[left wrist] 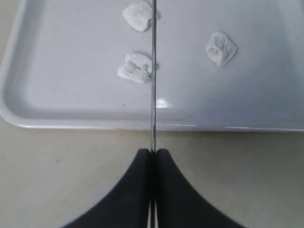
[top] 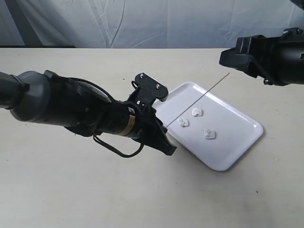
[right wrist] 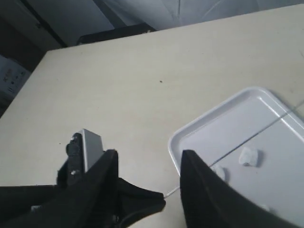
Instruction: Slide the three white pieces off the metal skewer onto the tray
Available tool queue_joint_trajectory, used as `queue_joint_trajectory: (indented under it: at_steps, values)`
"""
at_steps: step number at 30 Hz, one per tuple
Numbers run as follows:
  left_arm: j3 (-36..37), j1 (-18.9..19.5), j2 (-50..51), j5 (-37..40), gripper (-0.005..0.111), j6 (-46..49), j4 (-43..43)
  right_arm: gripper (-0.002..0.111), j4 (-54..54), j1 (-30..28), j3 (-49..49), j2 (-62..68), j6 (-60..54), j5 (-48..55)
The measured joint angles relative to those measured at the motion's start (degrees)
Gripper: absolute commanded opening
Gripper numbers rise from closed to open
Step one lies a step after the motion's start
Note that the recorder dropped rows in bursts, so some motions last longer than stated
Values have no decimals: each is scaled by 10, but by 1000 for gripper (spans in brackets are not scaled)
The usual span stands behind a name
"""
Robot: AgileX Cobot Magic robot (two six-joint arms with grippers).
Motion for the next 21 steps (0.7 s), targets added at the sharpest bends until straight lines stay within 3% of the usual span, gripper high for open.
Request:
queue_joint_trajectory:
  at_steps: [21]
  values:
    - [-15,9,52,-9,1,-16,32,41,-5,0,0,-23,36,49]
